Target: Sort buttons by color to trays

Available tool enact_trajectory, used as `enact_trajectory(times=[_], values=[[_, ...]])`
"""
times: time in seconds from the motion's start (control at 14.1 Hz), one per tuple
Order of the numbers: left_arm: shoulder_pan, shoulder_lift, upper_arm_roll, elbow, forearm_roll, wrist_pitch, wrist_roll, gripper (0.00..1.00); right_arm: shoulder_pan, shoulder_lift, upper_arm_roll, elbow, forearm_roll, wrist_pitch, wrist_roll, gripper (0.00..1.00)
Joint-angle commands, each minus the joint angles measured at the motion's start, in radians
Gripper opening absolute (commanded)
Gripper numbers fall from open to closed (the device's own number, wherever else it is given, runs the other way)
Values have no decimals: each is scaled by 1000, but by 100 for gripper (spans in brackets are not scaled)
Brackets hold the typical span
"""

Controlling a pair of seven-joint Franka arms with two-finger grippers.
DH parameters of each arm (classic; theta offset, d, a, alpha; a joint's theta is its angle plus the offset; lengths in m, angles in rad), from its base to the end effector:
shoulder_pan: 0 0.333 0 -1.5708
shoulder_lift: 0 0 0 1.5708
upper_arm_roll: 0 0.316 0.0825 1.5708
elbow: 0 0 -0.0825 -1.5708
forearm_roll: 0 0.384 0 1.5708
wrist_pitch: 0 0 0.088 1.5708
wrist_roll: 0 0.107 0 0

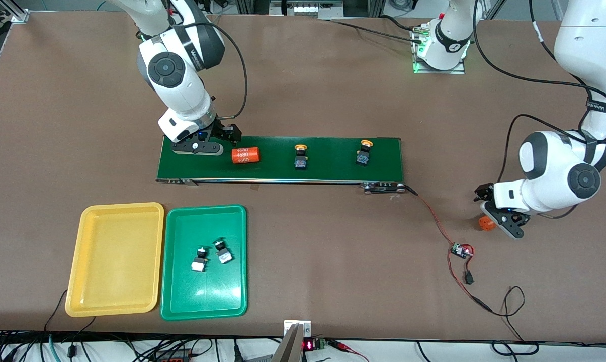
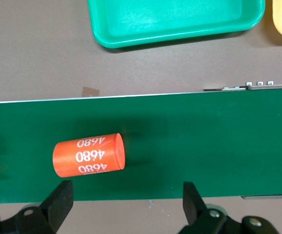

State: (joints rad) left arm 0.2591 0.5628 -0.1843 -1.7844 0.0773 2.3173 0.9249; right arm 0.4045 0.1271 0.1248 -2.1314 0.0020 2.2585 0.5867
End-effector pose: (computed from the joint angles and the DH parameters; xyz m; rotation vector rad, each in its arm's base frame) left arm 0.6530 0.0598 0.2418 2.8032 -1.3134 0.0054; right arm 0.4829 0.2816 0.3495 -3.1250 0.0933 0.0131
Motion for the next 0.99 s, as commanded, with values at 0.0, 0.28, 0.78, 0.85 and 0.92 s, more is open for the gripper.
enact_trajectory(times=[0.0, 0.28, 0.78, 0.85, 0.92], values=[[-8, 41, 20, 51, 13, 28, 141, 100, 0, 2, -1, -9, 9, 21, 15, 100], [3, 103, 23, 45, 15, 116, 212, 100, 8, 14, -1, -9, 9, 47, 53, 100], [17, 137, 31, 34, 18, 116, 221, 100, 53, 39, -1, -4, 9, 99, 137, 100], [25, 140, 31, 34, 18, 116, 223, 100, 53, 39, -1, -4, 9, 99, 137, 100], [29, 141, 31, 33, 18, 116, 223, 99, 54, 39, -1, -4, 9, 99, 137, 100]])
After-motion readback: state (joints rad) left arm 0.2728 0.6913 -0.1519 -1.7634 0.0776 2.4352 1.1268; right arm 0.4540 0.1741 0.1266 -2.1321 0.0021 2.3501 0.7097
